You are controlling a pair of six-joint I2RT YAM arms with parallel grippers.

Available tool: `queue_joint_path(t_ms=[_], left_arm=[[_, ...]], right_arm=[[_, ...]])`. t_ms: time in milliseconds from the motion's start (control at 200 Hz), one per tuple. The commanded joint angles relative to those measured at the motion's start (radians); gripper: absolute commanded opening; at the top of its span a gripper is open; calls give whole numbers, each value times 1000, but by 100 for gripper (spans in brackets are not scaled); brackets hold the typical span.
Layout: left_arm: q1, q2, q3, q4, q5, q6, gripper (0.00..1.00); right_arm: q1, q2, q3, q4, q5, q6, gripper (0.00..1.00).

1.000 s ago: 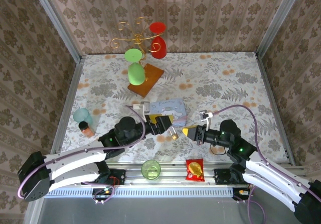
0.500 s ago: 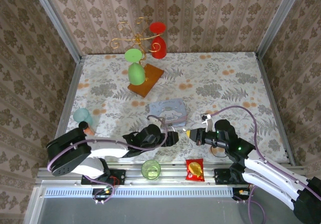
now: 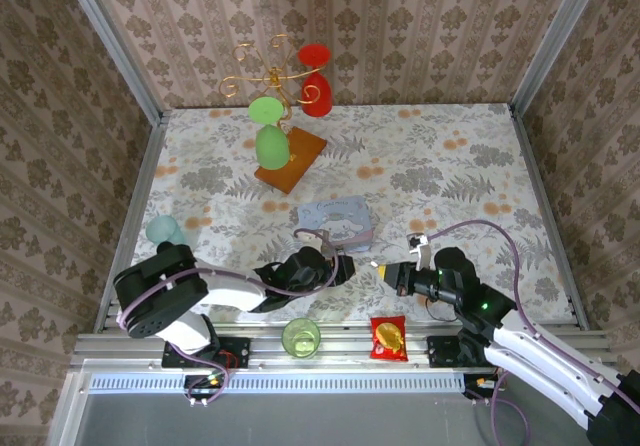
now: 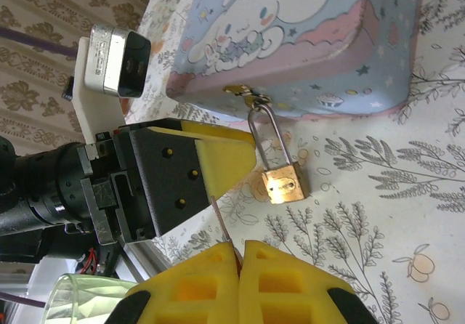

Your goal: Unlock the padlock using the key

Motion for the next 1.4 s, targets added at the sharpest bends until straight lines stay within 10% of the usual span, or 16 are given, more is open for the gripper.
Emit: queue_joint_path(t_ms=[0,905,1395], left_arm=[[-4,37,10,74,-6,-2,63],[1,222,5,246,1,-44,6],[13,230,-42,429,22,-167,0]], right_arm=[[-7,-12,-17,-12,24,13,0],[-5,261,-103,293,-45,142,0],[-5,578,-82,587,-144,297,0]])
